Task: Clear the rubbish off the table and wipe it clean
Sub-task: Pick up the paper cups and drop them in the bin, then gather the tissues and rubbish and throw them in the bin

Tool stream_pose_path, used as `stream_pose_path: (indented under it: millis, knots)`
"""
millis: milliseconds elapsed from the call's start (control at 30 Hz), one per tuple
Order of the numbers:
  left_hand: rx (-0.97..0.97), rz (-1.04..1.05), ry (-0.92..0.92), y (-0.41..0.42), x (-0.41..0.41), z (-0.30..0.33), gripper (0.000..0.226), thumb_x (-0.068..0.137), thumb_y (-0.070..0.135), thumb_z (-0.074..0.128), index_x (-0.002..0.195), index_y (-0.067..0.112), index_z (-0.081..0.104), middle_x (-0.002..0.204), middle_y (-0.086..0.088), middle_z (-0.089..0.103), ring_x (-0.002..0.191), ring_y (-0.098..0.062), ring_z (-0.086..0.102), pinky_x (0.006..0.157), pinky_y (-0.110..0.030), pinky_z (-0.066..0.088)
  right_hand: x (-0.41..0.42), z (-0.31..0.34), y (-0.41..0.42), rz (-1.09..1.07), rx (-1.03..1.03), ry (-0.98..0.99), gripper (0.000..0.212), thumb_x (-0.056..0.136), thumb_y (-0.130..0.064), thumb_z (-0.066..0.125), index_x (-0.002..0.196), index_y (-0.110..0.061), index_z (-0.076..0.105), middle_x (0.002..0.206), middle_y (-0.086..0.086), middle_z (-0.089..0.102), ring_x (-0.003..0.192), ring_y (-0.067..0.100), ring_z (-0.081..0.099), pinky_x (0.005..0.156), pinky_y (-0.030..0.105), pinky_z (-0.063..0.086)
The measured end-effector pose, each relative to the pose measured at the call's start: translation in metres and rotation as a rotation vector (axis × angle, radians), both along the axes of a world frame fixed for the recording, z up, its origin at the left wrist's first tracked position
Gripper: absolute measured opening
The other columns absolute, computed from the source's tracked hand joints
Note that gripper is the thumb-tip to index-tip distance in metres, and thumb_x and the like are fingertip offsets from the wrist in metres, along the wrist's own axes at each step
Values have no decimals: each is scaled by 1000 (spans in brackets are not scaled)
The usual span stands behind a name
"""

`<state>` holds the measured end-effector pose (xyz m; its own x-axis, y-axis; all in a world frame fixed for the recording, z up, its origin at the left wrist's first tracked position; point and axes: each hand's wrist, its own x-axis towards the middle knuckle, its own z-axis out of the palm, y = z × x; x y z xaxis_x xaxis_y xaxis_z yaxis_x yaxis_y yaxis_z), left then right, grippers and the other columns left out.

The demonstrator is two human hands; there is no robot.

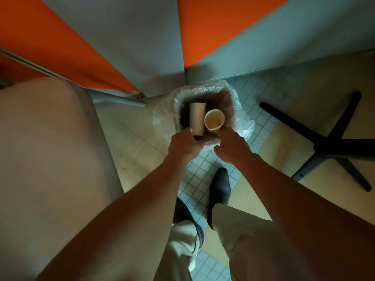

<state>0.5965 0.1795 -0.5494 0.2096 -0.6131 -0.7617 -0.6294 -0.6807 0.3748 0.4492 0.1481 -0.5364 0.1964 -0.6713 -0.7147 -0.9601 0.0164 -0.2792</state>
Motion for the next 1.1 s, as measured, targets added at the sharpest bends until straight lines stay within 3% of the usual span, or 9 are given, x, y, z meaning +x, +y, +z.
stream_pose_path:
  millis: [133, 233, 367, 567, 700, 900, 1100]
  knots:
    - [4, -33, 10, 15, 7, 44, 62, 87, 34, 67, 145, 22, 47, 138, -5, 59, 125, -22, 56, 101, -37, 50, -2, 46, 10, 14, -13, -16, 58, 91, -14, 56, 144, -24, 36, 153, 1, 29, 119, 32, 55, 89, 37, 45]
    - [-18, -83, -2, 27, 14, 85, 61, 88, 37, 63, 145, 24, 46, 142, -2, 56, 129, -21, 52, 103, -37, 47, -2, 90, 18, -18, 12, -30, 56, 93, -22, 56, 146, -25, 37, 148, 1, 42, 127, 28, 51, 97, 36, 42]
    - [-53, -131, -4, 47, 24, 157, 61, 90, 39, 60, 147, 25, 42, 144, -5, 50, 132, -25, 47, 106, -42, 44, 3, 164, 38, -30, 15, -59, 48, 92, -28, 56, 139, -26, 45, 132, 4, 56, 118, 26, 56, 87, 32, 40]
    - [-154, -159, -33, 71, 36, 268, 61, 91, 38, 62, 147, 28, 40, 142, -6, 45, 128, -28, 49, 105, -44, 45, 14, 281, 71, -82, -47, -153, 46, 94, -31, 59, 138, -24, 47, 136, 4, 55, 122, 25, 54, 99, 37, 43]
    - [-216, -214, -57, 89, 35, 344, 62, 92, 37, 62, 149, 28, 38, 144, -8, 44, 131, -30, 47, 107, -44, 43, 13, 360, 92, -107, -126, -224, 45, 96, -28, 59, 139, -22, 47, 136, 5, 54, 118, 24, 56, 89, 30, 42]
    - [-352, -272, -85, 98, 14, 418, 60, 90, 36, 63, 146, 24, 43, 146, -9, 46, 134, -28, 45, 110, -44, 41, -13, 433, 107, -140, -233, -292, 39, 94, -19, 58, 133, -22, 53, 131, 7, 57, 115, 25, 55, 85, 28, 39]
    - [-527, -341, -59, 106, -31, 468, 56, 88, 29, 68, 141, 20, 51, 143, -6, 53, 131, -23, 50, 110, -39, 41, -83, 478, 133, -217, -374, -284, 50, 93, -32, 60, 141, -27, 47, 135, 4, 56, 120, 22, 55, 99, 37, 45]
